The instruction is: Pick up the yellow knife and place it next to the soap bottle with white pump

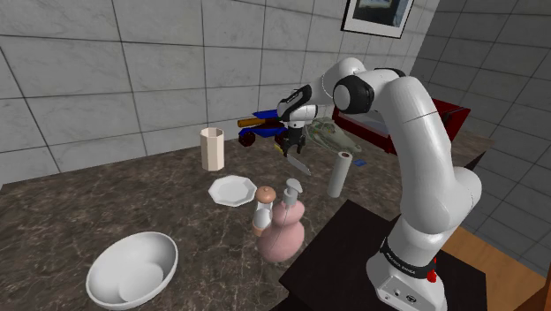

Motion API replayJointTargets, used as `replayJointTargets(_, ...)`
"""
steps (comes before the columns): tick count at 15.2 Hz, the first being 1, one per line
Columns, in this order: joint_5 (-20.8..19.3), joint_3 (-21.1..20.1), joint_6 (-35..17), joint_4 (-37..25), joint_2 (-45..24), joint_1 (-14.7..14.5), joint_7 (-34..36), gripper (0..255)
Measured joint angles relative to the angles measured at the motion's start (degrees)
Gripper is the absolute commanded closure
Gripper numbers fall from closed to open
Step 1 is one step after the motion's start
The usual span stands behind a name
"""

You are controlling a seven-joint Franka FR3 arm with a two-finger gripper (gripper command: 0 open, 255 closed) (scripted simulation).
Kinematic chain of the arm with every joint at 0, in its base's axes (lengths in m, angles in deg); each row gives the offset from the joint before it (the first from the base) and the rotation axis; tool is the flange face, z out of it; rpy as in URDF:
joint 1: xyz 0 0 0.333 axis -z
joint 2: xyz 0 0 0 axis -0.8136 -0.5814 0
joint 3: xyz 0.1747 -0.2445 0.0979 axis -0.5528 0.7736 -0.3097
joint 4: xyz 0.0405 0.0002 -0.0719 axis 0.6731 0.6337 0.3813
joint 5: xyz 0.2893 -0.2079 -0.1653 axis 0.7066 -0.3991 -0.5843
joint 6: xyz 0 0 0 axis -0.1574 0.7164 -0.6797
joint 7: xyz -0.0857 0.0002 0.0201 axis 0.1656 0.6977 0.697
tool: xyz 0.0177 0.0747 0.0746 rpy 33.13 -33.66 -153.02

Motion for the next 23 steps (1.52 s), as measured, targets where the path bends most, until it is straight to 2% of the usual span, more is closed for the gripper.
replayJointTargets(5, 0.58, -0.51, -2.37, -0.21, -2.62, 0.38, -0.36, 0)
replayJointTargets(11, 0.67, -0.59, -2.86, -0.06, -2.93, 0.38, -0.38, 0)
replayJointTargets(12, 0.67, -0.59, -2.86, -0.06, -2.93, 0.38, -0.38, 255)
replayJointTargets(23, 0.62, -0.53, -2.72, 0.12, -2.60, 0.33, -0.37, 255)
